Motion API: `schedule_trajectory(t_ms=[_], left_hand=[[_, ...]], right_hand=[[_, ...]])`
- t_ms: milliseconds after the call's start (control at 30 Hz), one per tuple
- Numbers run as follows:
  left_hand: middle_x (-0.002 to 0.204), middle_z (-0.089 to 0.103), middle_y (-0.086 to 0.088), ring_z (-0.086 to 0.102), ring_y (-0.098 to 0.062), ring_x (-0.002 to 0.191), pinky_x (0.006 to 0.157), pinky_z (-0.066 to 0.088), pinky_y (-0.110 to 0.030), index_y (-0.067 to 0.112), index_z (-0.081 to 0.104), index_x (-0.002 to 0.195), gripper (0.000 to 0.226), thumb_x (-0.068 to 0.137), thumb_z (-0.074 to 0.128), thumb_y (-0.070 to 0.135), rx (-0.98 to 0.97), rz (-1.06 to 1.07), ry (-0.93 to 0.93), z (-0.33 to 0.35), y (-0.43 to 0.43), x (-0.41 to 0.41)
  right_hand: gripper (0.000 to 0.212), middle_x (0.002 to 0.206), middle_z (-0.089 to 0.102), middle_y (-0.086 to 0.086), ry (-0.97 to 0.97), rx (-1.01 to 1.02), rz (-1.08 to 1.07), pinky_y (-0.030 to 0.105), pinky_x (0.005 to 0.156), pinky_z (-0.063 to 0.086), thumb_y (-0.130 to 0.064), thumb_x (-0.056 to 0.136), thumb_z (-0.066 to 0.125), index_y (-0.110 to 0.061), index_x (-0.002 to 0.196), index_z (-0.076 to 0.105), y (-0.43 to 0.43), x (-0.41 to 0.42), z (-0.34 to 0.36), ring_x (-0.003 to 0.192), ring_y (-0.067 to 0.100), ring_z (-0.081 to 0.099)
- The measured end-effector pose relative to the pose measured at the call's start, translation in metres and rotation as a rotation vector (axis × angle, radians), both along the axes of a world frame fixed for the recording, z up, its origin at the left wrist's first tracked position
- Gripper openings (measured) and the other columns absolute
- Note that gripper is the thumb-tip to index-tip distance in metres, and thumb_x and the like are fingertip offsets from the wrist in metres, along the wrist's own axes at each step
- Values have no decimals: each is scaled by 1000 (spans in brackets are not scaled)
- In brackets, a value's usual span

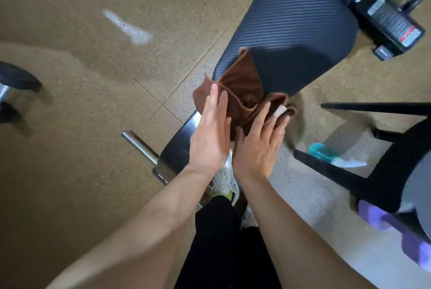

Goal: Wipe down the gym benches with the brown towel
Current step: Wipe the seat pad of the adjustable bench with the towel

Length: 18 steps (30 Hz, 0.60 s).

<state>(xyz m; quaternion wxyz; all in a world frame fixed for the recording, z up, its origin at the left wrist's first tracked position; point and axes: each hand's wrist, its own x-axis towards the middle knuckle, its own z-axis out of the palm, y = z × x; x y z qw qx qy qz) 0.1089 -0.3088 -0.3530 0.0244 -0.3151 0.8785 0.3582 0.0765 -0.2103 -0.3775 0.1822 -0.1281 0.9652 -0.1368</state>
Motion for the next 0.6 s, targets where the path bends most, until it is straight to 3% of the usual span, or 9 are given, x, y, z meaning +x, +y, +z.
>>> schedule_trajectory(t_ms=[67, 100, 133, 200, 267, 333, 433, 533, 600], left_hand=[[152, 3, 45, 19, 18, 139, 112, 34, -18, 16, 17, 158, 58, 105, 41, 17, 122, 170, 110, 2, 6, -15], [151, 5, 43, 11, 26, 135, 113, 24, -8, 10, 21, 157, 55, 105, 40, 14, 149, 235, 154, 2, 9, -23], [156, 13, 32, 9, 29, 134, 110, 17, -1, 7, 26, 154, 51, 105, 39, 11, 151, 291, 183, 2, 12, -31], [160, 27, 0, 20, 13, 138, 102, 14, 6, 7, 35, 148, 47, 101, 39, 6, 134, 395, 195, -3, 12, -42], [150, 40, -6, 36, -9, 134, 106, 26, -4, 13, 40, 142, 44, 98, 40, 8, 178, 493, 203, -9, 3, -51], [130, 56, 2, 54, -12, 119, 101, 42, -24, 20, 43, 133, 38, 97, 39, 13, 242, 540, 205, -11, -12, -58], [91, 58, 14, 56, 12, 80, 81, 42, -12, 12, 53, 115, 25, 97, 40, 1, 364, 545, 207, -12, -49, -72], [82, 66, 0, 61, -6, 75, 78, 51, -26, 9, 64, 97, 23, 96, 45, -2, 518, 473, 95, -15, -94, -91], [81, 70, -3, 66, -12, 75, 74, 54, -27, 11, 70, 92, 18, 96, 53, 4, 661, 486, 83, -14, -105, -95]], right_hand=[[86, 164, 9, 26, 85, 99, 134, 51, 123, 11, -32, 98, 52, -12, 158, -6, 8, -10, -2, 152, 44, 1], [82, 163, 10, 26, 141, 125, 212, 52, 123, 12, -26, 99, 50, -10, 158, -4, 11, -15, -1, 152, 44, 3], [77, 164, 11, 25, 194, 138, 301, 53, 123, 13, -21, 99, 47, -8, 158, -1, 12, -20, -2, 152, 42, 6], [81, 165, 7, 20, 258, 176, 490, 50, 124, 6, -24, 98, 51, -8, 158, -2, 8, -31, -2, 154, 34, 5], [82, 166, 1, 17, 300, 215, 657, 46, 124, -2, -35, 100, 49, -11, 159, -2, -1, -45, -3, 154, 30, 1], [76, 167, -3, 15, 311, 227, 762, 44, 123, -2, -40, 101, 42, -14, 160, 2, -16, -60, -2, 154, 29, -2], [64, 167, -6, 15, 252, 187, 796, 41, 123, -4, -32, 104, 31, -16, 160, 2, -54, -74, 2, 154, 29, -6], [69, 167, 2, 16, 211, 165, 734, 40, 123, 0, -36, 98, 34, -12, 159, 12, -89, -82, 6, 154, 29, 1], [72, 166, 12, 15, 248, 121, 709, 40, 123, 7, -41, 94, 41, -9, 156, 23, -98, -86, 4, 154, 28, 9]])
